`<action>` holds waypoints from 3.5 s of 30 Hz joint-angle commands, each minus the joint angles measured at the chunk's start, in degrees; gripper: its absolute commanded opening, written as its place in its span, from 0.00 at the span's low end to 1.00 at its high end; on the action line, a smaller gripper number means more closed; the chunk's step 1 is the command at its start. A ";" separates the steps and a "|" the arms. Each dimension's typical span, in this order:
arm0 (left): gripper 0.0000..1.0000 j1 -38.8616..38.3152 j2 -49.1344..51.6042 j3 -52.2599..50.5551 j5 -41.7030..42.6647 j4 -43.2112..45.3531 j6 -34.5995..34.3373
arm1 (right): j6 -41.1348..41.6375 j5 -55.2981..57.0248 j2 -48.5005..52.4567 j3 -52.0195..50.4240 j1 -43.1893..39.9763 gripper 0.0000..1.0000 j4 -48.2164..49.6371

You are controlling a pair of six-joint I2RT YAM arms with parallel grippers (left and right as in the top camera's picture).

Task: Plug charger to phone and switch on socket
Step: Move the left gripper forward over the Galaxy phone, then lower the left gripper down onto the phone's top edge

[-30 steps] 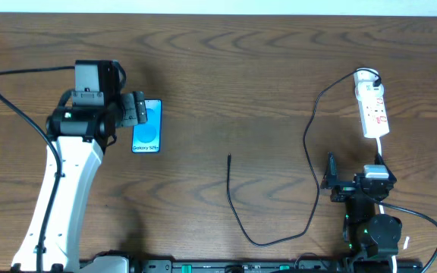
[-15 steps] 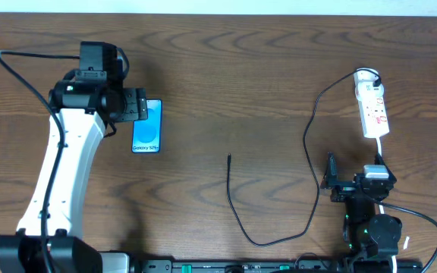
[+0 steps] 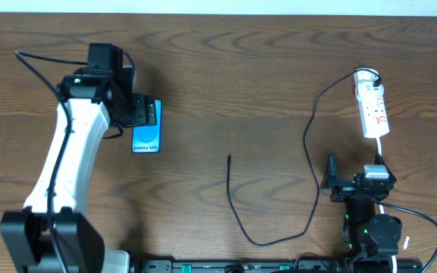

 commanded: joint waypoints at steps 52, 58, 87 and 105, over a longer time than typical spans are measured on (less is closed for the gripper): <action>0.99 -2.56 16.63 6.47 -3.21 0.76 3.98 | 0.79 0.50 -0.42 -0.07 0.35 0.99 -0.22; 0.99 -2.54 18.58 8.57 -3.21 1.57 2.71 | 0.76 0.50 -0.42 -0.07 0.35 0.99 -0.22; 1.00 -2.54 22.71 6.71 -4.26 4.46 2.73 | 0.79 0.50 -0.42 -0.07 0.35 0.99 -0.22; 1.00 -2.47 25.86 6.10 -7.65 6.47 2.73 | 0.79 0.50 -0.42 -0.07 0.35 0.99 -0.20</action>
